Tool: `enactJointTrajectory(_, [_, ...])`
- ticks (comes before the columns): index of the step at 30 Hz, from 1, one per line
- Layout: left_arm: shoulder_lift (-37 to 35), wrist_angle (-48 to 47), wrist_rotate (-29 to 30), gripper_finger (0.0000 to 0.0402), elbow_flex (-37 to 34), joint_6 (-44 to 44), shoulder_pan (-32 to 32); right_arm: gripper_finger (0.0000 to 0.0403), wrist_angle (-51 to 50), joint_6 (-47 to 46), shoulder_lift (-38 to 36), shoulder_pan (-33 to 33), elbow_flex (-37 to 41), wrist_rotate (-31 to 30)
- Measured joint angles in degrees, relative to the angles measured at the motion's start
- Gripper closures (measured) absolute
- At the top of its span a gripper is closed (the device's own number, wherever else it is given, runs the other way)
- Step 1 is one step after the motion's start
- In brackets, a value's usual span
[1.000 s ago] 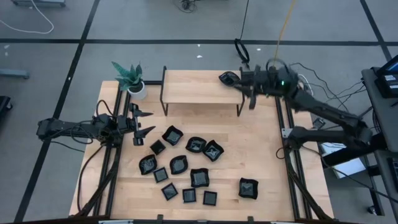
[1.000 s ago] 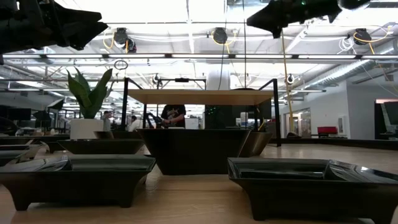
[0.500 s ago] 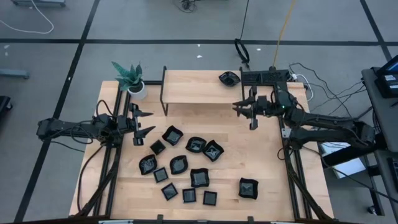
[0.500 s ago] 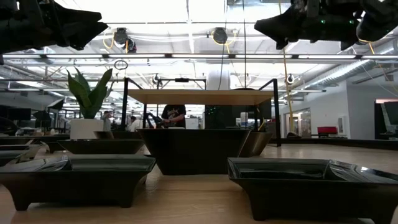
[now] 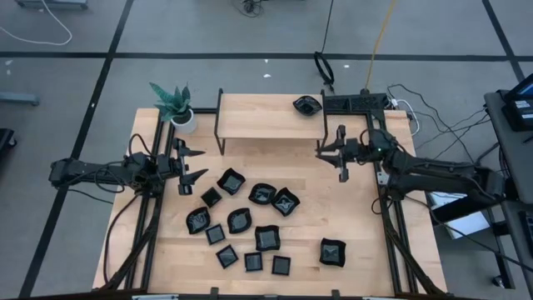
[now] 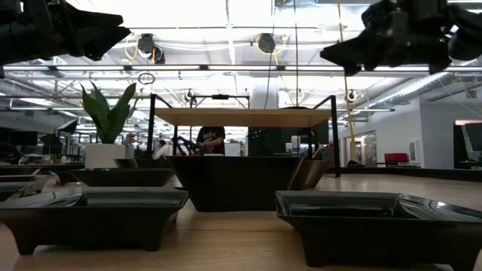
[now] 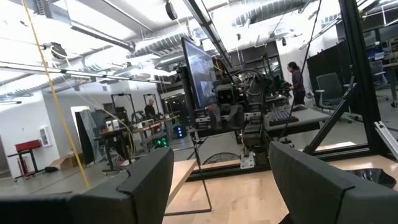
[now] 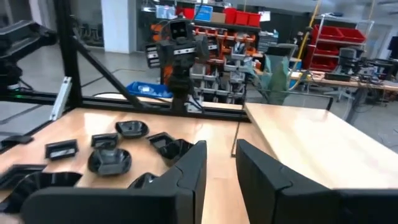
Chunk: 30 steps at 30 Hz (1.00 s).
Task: Pick & Place Mini shaped plates
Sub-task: Stack the black leaf-shaped plate on top of the other black leaf-shaped plates on the shelf
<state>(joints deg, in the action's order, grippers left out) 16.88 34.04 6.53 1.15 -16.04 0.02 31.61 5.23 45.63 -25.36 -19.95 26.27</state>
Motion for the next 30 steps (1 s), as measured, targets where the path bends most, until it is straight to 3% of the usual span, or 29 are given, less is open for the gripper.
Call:
enactJointTrajectory(7, [0.0,0.0,0.0,0.0135,0.0,0.0,0.0,0.0330,6.0,0.4,-4.4,0.0,6.2,2.5])
enactJointTrajectory(14, [0.0,0.0,0.0,0.0135,0.0,0.0,0.0,0.0330,23.0,0.1,-5.1,0.0,14.2,2.7])
enactJointTrajectory(17, [0.0,0.2,-0.5,0.0135,0.0,4.3,0.0,0.0330,27.2,-0.5,-5.3,0.0,15.6,4.3])
enactJointTrajectory(25, [0.0,-0.8,-0.6,0.0135,0.0,17.3,0.0,0.0330,24.3,-2.2,-5.2,0.0,16.0,5.4])
enactJointTrajectory(30, [0.0,-3.7,-0.5,0.0135,0.0,19.9,0.0,0.0330,23.2,-5.0,-5.2,0.0,16.0,5.4])
